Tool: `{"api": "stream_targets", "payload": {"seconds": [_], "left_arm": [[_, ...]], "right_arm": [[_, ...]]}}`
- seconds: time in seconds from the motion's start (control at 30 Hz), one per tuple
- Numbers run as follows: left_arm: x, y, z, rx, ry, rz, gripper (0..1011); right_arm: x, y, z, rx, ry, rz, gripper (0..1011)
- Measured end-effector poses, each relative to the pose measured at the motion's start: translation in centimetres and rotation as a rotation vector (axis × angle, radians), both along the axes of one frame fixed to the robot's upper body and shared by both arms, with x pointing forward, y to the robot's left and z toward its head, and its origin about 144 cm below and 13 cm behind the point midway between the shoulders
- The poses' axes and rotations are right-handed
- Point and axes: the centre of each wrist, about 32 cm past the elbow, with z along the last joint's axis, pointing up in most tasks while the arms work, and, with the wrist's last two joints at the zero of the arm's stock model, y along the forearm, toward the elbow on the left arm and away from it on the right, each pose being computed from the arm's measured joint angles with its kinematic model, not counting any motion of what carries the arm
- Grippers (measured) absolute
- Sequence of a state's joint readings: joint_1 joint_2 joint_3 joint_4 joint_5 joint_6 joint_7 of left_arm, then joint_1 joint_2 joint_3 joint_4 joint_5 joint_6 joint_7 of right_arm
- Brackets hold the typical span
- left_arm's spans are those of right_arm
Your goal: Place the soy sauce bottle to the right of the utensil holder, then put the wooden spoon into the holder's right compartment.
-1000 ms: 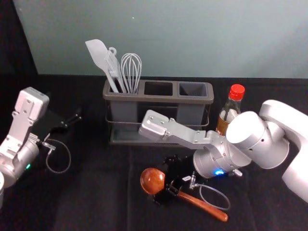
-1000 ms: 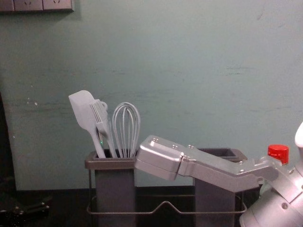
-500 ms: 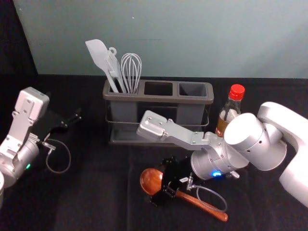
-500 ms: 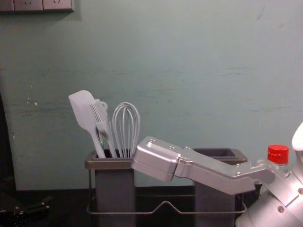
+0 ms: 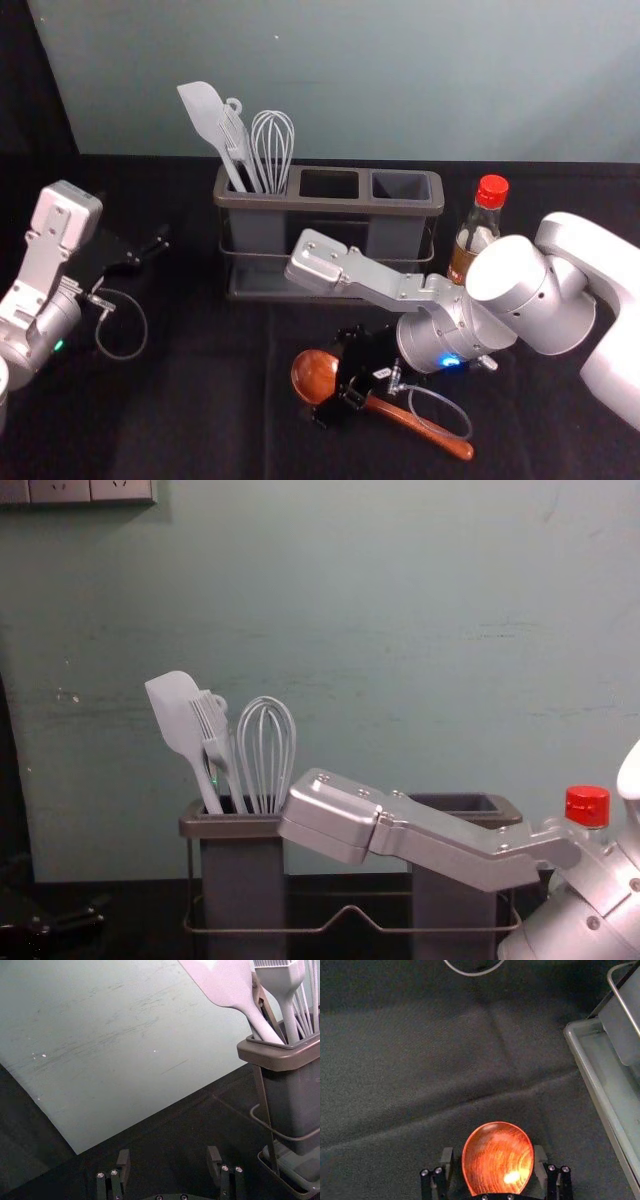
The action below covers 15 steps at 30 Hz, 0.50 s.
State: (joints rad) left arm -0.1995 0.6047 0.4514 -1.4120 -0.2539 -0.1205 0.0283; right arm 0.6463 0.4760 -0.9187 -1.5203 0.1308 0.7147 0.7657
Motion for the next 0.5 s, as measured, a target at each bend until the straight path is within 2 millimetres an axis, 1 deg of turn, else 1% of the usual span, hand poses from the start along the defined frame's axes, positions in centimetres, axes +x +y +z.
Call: {"api": "stream_targets", "payload": {"seconds": [0.1, 0.27, 0.33, 0.5], "left_arm": [[0.00, 0.00, 0.00, 0.000, 0.000, 0.000, 1005], [0.00, 0.00, 0.00, 0.000, 0.000, 0.000, 1005], [0.00, 0.00, 0.00, 0.000, 0.000, 0.000, 1005], [0.00, 0.00, 0.00, 0.000, 0.000, 0.000, 1005]], "right_arm": [[0.00, 0.01, 0.00, 0.000, 0.000, 0.000, 1003], [-0.01, 0.01, 0.02, -0.001, 0.000, 0.001, 913], [-0.01, 0.01, 0.03, -0.001, 0.000, 0.001, 854], [-0.01, 0.01, 0.04, -0.002, -0.001, 0.002, 838]]}}
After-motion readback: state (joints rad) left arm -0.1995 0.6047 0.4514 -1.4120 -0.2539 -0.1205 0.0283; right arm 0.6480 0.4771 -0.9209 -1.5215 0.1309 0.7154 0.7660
